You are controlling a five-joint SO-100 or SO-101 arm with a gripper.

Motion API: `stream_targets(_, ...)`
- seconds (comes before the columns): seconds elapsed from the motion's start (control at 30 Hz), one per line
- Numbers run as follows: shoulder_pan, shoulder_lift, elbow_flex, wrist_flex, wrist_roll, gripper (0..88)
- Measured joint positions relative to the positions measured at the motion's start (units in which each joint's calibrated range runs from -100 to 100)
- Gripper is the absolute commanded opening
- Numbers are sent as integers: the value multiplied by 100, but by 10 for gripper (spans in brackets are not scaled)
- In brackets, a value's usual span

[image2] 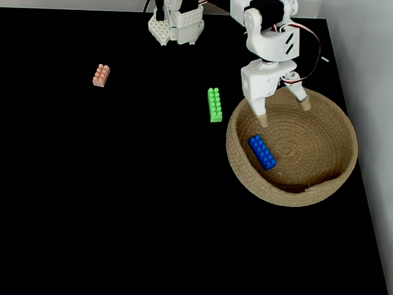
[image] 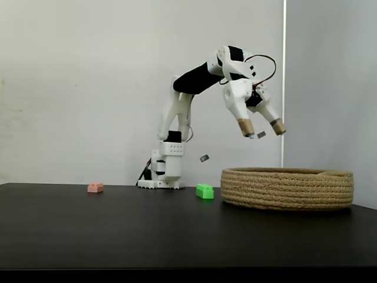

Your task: Place the lego blocks in the tray

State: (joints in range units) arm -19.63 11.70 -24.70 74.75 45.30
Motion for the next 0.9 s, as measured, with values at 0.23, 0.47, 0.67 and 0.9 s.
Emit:
stream_targets(0.23,765,-1662,2192,-65,103,300)
stream_targets(0.47,1482,-2875,3323,-65,239,274)
stream_targets(0.67,1808,-3138,3959,-32,239,254)
stream_targets(0.9,1930,-3359,5091,-97,220,251)
